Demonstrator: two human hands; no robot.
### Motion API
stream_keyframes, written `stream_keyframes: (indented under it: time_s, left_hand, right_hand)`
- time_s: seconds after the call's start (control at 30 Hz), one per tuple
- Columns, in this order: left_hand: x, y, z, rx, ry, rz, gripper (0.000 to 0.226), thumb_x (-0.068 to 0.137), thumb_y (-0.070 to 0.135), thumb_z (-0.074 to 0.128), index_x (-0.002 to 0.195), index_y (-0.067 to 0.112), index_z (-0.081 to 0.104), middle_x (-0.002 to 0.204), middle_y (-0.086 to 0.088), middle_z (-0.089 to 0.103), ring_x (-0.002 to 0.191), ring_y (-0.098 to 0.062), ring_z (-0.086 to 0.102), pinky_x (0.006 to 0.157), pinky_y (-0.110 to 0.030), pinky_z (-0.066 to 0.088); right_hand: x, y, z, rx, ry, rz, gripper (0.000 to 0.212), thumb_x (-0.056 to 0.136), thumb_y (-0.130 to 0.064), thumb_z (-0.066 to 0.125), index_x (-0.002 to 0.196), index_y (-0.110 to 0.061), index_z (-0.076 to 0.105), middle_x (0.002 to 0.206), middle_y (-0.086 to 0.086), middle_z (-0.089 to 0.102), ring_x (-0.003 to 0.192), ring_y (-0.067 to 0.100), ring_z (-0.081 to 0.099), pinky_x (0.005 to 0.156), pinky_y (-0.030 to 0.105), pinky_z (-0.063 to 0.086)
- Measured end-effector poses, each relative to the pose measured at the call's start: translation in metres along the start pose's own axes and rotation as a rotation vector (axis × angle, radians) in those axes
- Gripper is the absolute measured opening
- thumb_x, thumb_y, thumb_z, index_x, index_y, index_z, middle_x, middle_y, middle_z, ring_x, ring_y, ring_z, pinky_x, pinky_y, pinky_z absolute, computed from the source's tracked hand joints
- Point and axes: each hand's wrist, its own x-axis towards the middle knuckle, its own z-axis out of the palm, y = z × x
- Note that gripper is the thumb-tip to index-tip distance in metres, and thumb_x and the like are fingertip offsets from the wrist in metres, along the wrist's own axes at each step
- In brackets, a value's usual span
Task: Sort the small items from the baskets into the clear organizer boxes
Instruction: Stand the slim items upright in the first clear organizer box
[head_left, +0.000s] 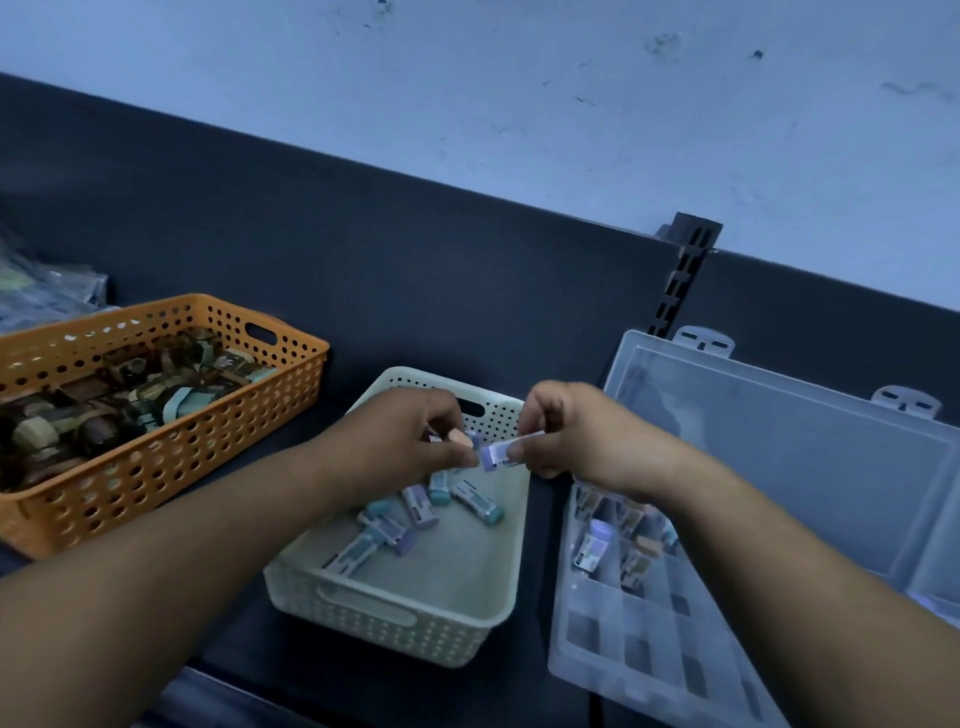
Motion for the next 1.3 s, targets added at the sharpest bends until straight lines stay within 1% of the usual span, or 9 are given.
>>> stream_keyframes:
  time_s: [0.1,0.27,0.37,0.47,0.67,0.77,0.83,1.1,1.3]
  left_hand:
    - [0.006,0.019,0.008,-0.06,0.056,0.021,0.017,0.081,0.03,0.074,0.077,0.019,0.061,0.062,0.006,0.061,0.051,-0.004,0.051,0.05,-0.026,0.044]
    - [0.018,0.055,0.034,-0.277,0.007,-0.009,0.005,0.086,0.011,0.068,0.084,0.008,0.064,0.062,-0.004,0.065,0.053,-0.008,0.057,0.052,-0.019,0.046]
    - [0.026,0.075,0.05,-0.396,-0.068,-0.051,0.006,0.087,0.001,0.062,0.088,0.006,0.06,0.073,-0.012,0.069,0.06,-0.016,0.065,0.056,-0.023,0.053]
    - [0.031,0.093,0.064,-0.419,-0.123,-0.063,0.006,0.088,0.003,0.062,0.087,0.007,0.058,0.078,-0.016,0.071,0.064,-0.018,0.069,0.057,-0.024,0.055]
    - [0.037,0.129,0.094,-0.392,-0.152,0.012,0.016,0.081,0.016,0.073,0.082,0.002,0.066,0.074,-0.013,0.072,0.069,-0.025,0.068,0.074,-0.039,0.058]
    - [0.039,0.144,0.11,-0.359,-0.164,0.02,0.01,0.078,0.01,0.075,0.08,0.005,0.068,0.068,-0.011,0.068,0.061,-0.019,0.062,0.075,-0.042,0.056]
    - [0.041,0.15,0.12,-0.322,-0.183,0.019,0.009,0.078,0.007,0.075,0.081,0.008,0.067,0.068,-0.007,0.068,0.062,-0.018,0.062,0.076,-0.044,0.056]
    - [0.045,0.154,0.147,0.118,-0.204,0.117,0.007,0.08,0.027,0.075,0.08,0.021,0.071,0.074,0.005,0.069,0.07,-0.012,0.066,0.064,-0.028,0.055]
    - [0.049,0.142,0.158,0.236,-0.257,0.108,0.012,0.083,0.022,0.07,0.095,0.02,0.073,0.088,0.006,0.069,0.078,-0.006,0.064,0.072,-0.022,0.052]
  right_hand:
    - [-0.019,0.008,-0.014,0.221,0.002,0.057,0.02,0.086,-0.004,0.069,0.081,-0.008,0.05,0.068,0.012,0.061,0.057,0.014,0.062,0.051,0.02,0.048]
    - [-0.049,0.029,-0.034,0.524,-0.035,0.129,0.02,0.096,0.002,0.049,0.105,-0.015,0.056,0.082,0.006,0.056,0.07,0.012,0.066,0.063,0.021,0.054]
    - [-0.068,0.042,-0.048,0.488,-0.03,0.156,0.023,0.098,0.0,0.045,0.108,-0.012,0.062,0.091,0.008,0.062,0.075,0.01,0.065,0.069,0.021,0.053]
    - [-0.085,0.053,-0.061,0.459,0.052,0.171,0.025,0.097,0.003,0.042,0.099,-0.012,0.062,0.086,0.007,0.06,0.072,0.01,0.061,0.073,0.025,0.054]
    - [-0.124,0.086,-0.083,0.329,0.198,0.144,0.009,0.094,-0.013,0.058,0.099,-0.005,0.058,0.08,0.011,0.053,0.072,0.021,0.045,0.068,0.034,0.039]
    - [-0.138,0.101,-0.09,0.291,0.253,0.142,0.007,0.091,-0.009,0.061,0.097,-0.012,0.058,0.075,0.008,0.052,0.069,0.02,0.045,0.068,0.035,0.038]
    - [-0.143,0.11,-0.089,0.246,0.264,0.153,0.018,0.091,-0.008,0.061,0.103,-0.022,0.059,0.072,0.003,0.054,0.068,0.017,0.049,0.066,0.031,0.042]
    - [-0.149,0.143,-0.071,0.034,0.276,0.176,0.013,0.087,-0.009,0.063,0.083,-0.021,0.061,0.071,-0.002,0.063,0.066,0.015,0.056,0.07,0.039,0.052]
    - [-0.145,0.153,-0.061,-0.121,0.298,0.204,0.018,0.086,-0.02,0.067,0.076,-0.033,0.059,0.088,-0.003,0.07,0.085,0.018,0.066,0.077,0.031,0.052]
